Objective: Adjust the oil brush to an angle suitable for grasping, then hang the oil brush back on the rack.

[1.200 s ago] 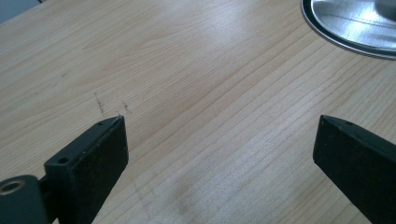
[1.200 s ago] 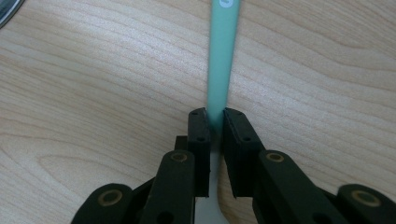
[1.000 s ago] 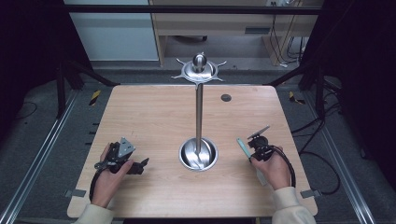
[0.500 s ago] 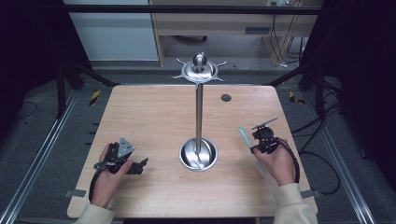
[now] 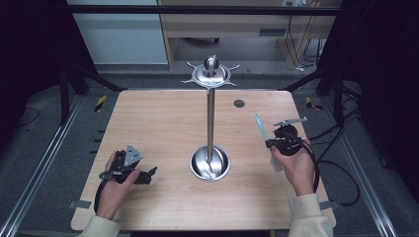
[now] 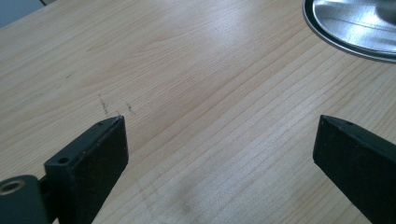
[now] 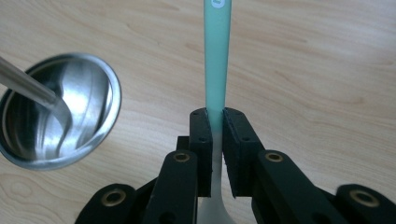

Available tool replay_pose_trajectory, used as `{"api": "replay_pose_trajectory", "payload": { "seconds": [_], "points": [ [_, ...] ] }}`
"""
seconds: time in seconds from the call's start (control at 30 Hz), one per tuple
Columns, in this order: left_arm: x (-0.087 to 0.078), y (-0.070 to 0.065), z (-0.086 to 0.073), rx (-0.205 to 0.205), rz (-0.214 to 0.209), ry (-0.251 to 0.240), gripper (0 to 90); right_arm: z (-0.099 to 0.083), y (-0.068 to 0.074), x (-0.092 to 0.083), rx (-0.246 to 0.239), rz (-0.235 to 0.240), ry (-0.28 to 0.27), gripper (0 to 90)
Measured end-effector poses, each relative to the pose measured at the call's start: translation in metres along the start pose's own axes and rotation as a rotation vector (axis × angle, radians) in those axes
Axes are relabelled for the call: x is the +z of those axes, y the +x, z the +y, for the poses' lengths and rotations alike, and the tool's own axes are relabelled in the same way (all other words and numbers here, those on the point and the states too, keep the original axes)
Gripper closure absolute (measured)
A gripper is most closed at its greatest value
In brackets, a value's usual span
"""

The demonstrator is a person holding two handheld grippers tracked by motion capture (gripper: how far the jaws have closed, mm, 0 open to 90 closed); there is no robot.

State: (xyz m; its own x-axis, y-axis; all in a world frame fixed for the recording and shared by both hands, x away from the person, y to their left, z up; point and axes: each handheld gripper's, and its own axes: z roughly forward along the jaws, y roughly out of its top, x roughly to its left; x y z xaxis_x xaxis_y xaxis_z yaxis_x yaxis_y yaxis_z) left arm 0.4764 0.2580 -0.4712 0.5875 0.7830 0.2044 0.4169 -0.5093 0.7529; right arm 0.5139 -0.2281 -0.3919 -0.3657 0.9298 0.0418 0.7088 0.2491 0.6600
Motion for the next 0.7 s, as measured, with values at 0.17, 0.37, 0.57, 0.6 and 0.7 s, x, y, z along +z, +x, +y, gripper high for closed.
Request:
{"api": "replay_pose_trajectory", "payload": {
  "seconds": [0.17,0.37,0.57,0.6,0.7],
  "points": [
    [-0.001,0.002,0.0,0.006,0.003,0.007,3.0,0.003,0.004,-0.011,-0.013,0.002,-0.081,82.6],
    [-0.001,0.002,0.0,0.003,0.006,0.004,3.0,0.005,0.004,-0.022,-0.014,0.014,-0.147,82.7],
    [-0.001,0.002,0.0,0.006,0.006,0.007,3.0,0.007,0.001,-0.038,-0.001,0.035,-0.21,82.7],
    [-0.001,0.002,0.0,0.004,0.006,0.004,3.0,0.007,0.001,-0.041,-0.006,0.036,-0.221,82.7],
    [-0.001,0.002,0.0,0.007,0.005,0.008,3.0,0.009,0.003,-0.047,-0.013,0.042,-0.248,82.7]
  ]
}}
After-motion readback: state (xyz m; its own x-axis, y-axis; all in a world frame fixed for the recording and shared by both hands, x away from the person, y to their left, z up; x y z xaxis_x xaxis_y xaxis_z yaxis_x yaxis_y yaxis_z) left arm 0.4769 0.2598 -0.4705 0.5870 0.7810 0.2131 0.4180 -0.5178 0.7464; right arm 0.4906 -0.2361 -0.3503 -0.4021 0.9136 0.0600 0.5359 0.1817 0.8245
